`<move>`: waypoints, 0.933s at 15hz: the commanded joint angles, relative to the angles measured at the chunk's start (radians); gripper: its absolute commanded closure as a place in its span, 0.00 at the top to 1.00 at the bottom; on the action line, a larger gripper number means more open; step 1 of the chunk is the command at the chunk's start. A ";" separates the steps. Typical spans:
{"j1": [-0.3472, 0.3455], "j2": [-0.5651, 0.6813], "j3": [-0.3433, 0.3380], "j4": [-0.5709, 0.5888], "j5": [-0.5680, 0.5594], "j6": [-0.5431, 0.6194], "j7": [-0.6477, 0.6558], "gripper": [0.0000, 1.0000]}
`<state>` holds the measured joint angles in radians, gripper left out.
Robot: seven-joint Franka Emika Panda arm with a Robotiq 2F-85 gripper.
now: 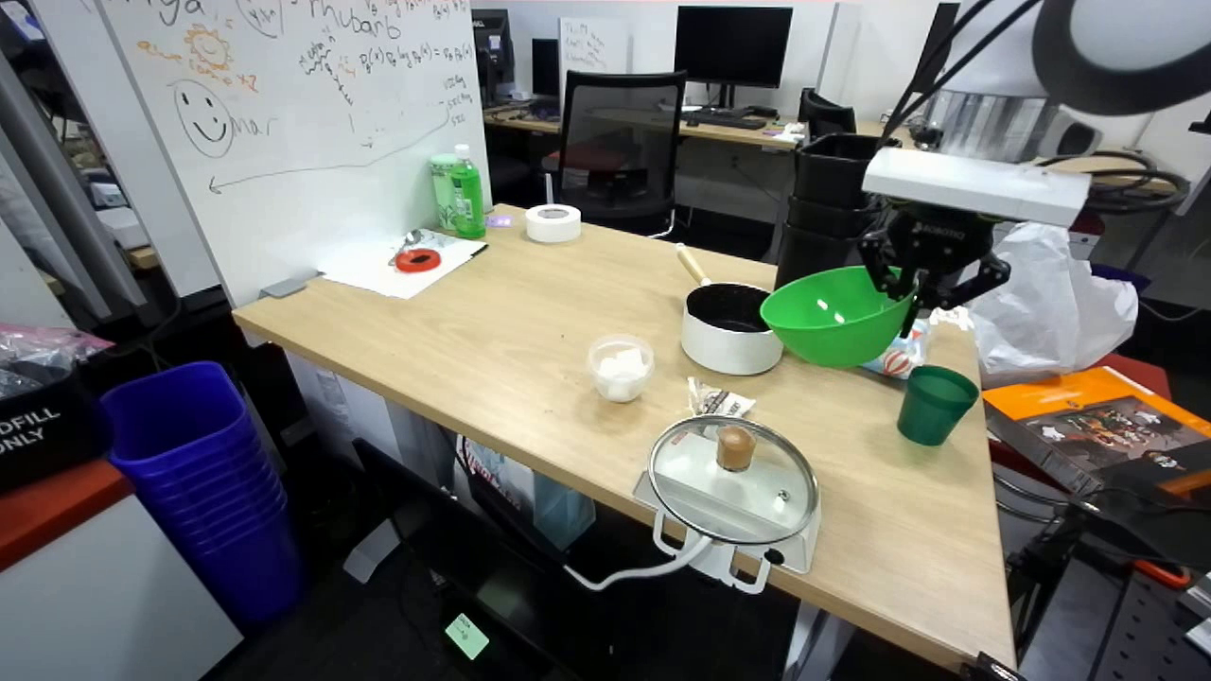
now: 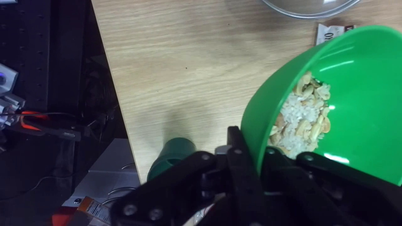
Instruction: Pour the contents in the green bowl into the white pot
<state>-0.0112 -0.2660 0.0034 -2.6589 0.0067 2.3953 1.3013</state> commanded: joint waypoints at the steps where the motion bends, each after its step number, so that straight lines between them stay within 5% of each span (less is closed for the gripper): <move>1: -0.033 0.037 0.036 0.094 -0.033 -0.092 0.009 0.01; 9: -0.042 0.208 0.031 0.285 -0.193 -0.116 0.141 0.01; 14: -0.019 0.321 0.006 0.452 -0.291 -0.236 0.214 0.01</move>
<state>-0.0392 -0.0072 0.0194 -2.3034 -0.2326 2.2561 1.4733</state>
